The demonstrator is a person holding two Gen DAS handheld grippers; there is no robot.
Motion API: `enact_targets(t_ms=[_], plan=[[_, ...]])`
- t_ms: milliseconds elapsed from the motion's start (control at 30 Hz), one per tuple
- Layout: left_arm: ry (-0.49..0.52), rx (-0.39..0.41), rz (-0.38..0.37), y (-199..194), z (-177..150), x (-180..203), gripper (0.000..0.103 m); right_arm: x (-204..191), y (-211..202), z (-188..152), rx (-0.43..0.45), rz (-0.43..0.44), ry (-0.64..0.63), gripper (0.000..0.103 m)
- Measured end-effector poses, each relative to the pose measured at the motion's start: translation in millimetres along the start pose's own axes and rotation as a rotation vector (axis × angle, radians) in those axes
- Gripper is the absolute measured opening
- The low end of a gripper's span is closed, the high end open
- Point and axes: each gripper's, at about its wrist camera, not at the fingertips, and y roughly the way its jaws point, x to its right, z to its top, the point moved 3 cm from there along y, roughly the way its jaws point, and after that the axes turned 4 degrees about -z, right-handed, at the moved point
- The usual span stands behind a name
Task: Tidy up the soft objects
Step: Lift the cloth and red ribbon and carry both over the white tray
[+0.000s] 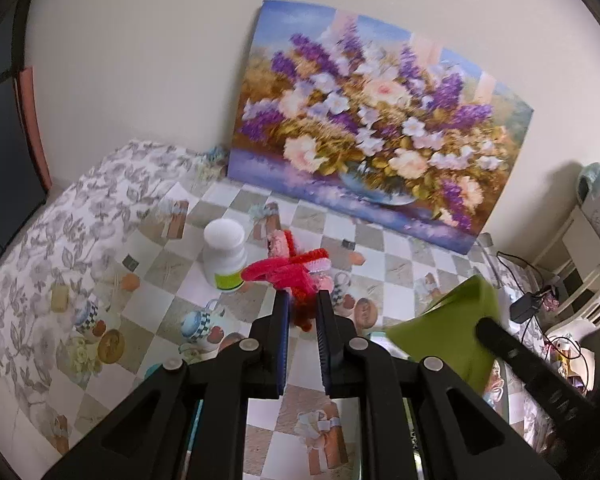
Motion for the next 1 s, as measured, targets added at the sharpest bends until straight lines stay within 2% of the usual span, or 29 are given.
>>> enact_targets(t_ms=[233,467,800,1000], plan=[[0.076,0.011,-0.029,-9.1,-2.2,29.4,0.013,24.6,-54.4,17.3,0.124,-0.041,0.033,0.004],[0.160,-0.016,-0.069,-5.8,-14.4,69.8,0.013,66.7,-96.3,21.4,0.190,-0.170,0.085,0.004],[0.309,-0.103,-0.138,10.6,-50.2,135.2,0.014,131.9,-136.9,14.3,0.226,-0.310,0.198,0.004],[0.363,-0.180,-0.180,28.3,-73.2,161.2,0.014,166.4,-137.6,3.2,0.180,-0.359,0.265,0.004]])
